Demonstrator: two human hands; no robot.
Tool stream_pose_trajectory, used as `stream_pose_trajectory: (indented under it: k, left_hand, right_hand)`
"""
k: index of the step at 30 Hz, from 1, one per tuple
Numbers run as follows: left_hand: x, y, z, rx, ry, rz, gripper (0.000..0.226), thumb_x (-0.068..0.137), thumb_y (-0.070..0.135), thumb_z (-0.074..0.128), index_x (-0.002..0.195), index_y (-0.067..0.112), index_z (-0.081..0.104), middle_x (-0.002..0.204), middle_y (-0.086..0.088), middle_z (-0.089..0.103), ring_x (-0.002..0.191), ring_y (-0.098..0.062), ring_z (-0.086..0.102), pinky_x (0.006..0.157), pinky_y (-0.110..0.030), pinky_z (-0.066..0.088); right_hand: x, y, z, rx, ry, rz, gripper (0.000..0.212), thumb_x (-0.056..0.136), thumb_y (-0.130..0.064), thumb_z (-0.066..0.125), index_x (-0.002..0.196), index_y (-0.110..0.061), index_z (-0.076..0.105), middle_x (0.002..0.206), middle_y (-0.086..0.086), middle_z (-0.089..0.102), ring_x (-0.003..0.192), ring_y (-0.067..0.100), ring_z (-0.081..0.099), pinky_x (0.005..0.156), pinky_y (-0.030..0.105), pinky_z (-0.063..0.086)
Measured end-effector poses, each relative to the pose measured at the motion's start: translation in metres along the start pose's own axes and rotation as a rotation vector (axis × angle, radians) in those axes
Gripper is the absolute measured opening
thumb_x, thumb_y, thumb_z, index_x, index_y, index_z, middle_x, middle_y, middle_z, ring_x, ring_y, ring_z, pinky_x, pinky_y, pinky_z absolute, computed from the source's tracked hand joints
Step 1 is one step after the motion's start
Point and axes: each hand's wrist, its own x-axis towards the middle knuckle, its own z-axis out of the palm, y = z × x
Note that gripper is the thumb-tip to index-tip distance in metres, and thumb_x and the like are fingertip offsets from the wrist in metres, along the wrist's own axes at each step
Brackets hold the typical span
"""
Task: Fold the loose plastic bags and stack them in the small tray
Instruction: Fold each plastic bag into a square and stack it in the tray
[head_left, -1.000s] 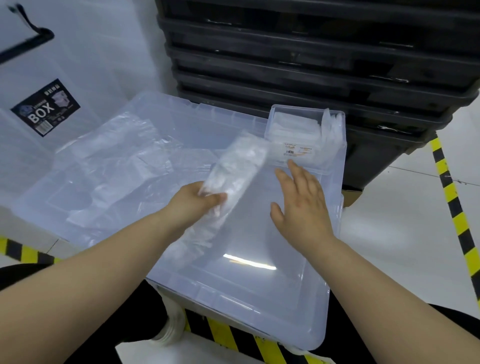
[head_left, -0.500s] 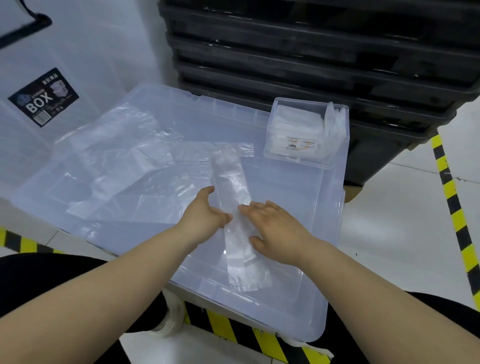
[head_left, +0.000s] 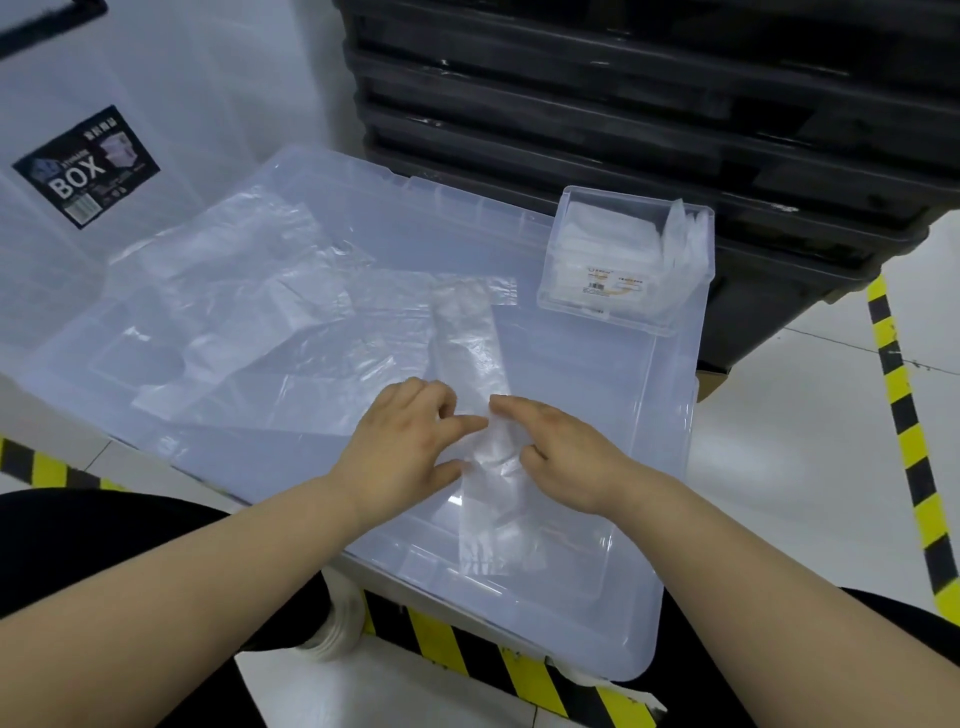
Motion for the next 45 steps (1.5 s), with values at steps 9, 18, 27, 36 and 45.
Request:
stream_pose_trajectory:
  k: [9,18,27,36,45]
  left_hand:
    - [0.000,0.007,0.002,-0.228,-0.045,0.033,0.035,0.069,0.015,0.041,0.071,0.017,0.076,0.075,0.005,0.072,0.070,-0.011,0.067,0.053,-0.017,0.047]
    - [-0.002,-0.001,0.003,-0.505,-0.047,-0.369,0.036,0.070,0.035,0.050,0.087,0.018,0.076,0.088,0.008,0.071,0.095,-0.005,0.052,0.071,-0.002,0.041]
    - [0.008,0.002,-0.001,-0.692,-0.186,-0.694,0.031,0.086,0.000,0.052,0.060,0.013,0.063,0.053,0.004,0.056,0.053,-0.007,0.044,0.057,-0.026,0.037]
    - [0.024,-0.004,-0.007,-0.877,0.078,-1.009,0.025,0.087,0.016,0.059,0.076,0.026,0.039,0.073,0.007,0.057,0.046,-0.007,0.056,0.046,-0.019,0.038]
    - [-0.008,0.005,0.009,-0.104,0.039,0.043,0.031,0.080,0.027,0.044,0.075,0.015,0.072,0.078,0.002,0.069,0.072,-0.018,0.067,0.074,-0.026,0.038]
  right_hand:
    - [-0.002,-0.001,-0.001,-0.038,0.074,-0.031,0.063,0.085,0.005,0.038,0.144,-0.017,0.028,0.149,-0.001,0.031,0.138,0.013,0.024,0.105,0.011,0.012]
    - [0.002,-0.003,0.005,-0.184,0.130,-0.064,0.053,0.086,-0.027,0.060,0.135,-0.016,0.043,0.133,-0.002,0.049,0.126,0.017,0.035,0.092,0.013,0.016]
    - [0.015,-0.015,0.009,0.090,0.206,0.162,0.027,0.089,-0.015,0.053,0.062,-0.017,0.050,0.057,-0.012,0.039,0.061,0.013,0.040,0.053,0.014,0.028]
    - [0.041,-0.021,0.002,0.222,0.162,0.385,0.040,0.090,-0.028,0.054,0.052,-0.021,0.045,0.055,-0.006,0.045,0.056,0.011,0.042,0.059,0.026,0.034]
    - [0.048,-0.025,0.000,0.126,0.150,0.471,0.040,0.088,-0.035,0.055,0.052,-0.021,0.042,0.055,-0.007,0.045,0.057,0.011,0.044,0.049,0.022,0.029]
